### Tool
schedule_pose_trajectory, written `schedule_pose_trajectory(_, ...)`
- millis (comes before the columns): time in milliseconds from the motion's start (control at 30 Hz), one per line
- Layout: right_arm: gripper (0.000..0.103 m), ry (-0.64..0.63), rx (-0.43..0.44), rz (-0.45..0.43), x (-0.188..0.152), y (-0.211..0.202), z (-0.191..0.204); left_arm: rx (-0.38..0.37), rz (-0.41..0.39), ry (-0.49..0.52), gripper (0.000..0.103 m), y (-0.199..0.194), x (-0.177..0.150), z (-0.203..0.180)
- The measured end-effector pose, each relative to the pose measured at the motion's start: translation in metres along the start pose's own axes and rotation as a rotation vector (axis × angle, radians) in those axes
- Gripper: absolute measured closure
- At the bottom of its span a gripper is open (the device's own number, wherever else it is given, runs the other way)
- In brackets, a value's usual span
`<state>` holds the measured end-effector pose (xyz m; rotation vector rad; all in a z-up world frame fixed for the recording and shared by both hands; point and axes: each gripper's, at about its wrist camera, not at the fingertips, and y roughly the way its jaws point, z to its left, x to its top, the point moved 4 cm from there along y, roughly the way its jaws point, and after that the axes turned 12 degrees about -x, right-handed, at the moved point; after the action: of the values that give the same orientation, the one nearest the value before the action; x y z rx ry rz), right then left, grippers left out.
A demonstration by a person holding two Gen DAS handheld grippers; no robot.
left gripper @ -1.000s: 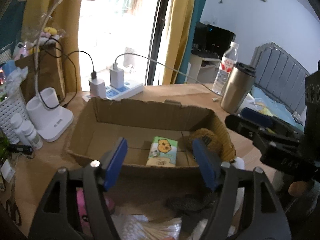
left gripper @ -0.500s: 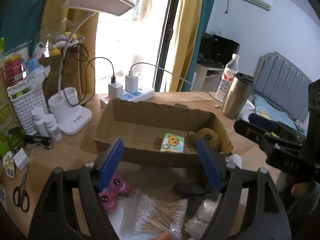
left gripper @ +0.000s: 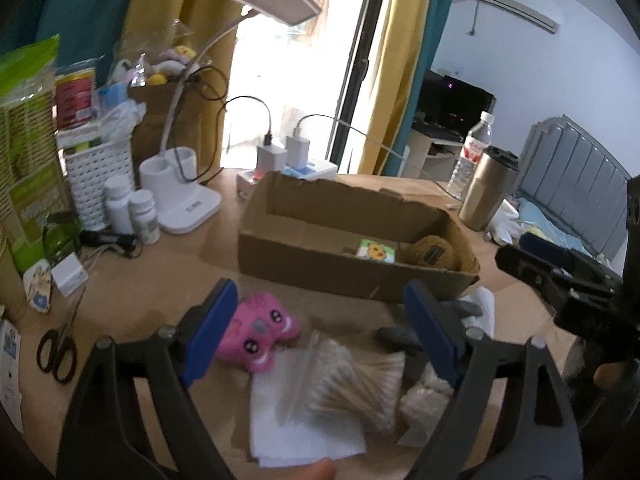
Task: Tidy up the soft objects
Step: 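Move both grippers back toward the remaining items on the desk, then grasp the bubble-wrap bundle with the right gripper while the left grasps the cotton swab bag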
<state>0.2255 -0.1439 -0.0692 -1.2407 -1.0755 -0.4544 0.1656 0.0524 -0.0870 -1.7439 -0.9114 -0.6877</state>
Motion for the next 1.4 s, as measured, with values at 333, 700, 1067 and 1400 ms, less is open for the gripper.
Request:
schedule_pose_trajectory(333, 0.026, -0.040, 0.028, 0.064, -0.032, 0.001, 0.024, 0.023, 0.020, -0.047, 0.016, -0.013, -0.029, 0.015)
schedule_pose_trajectory(700, 0.026, -0.068, 0.059, 0.112, -0.055, 0.003, 0.040, 0.030, 0.027, -0.069, 0.016, -0.018, -0.048, 0.021)
schedule_pose_trajectory(1067, 0.029, -0.150, 0.114, 0.162, -0.077, 0.010, 0.064, 0.034, 0.056, -0.074, 0.016, -0.015, -0.061, 0.022)
schedule_pose_trajectory(1400, 0.059, -0.179, 0.145, 0.151, -0.079, 0.008, 0.065, 0.036, 0.079, -0.060, 0.016, -0.007, -0.062, 0.015)
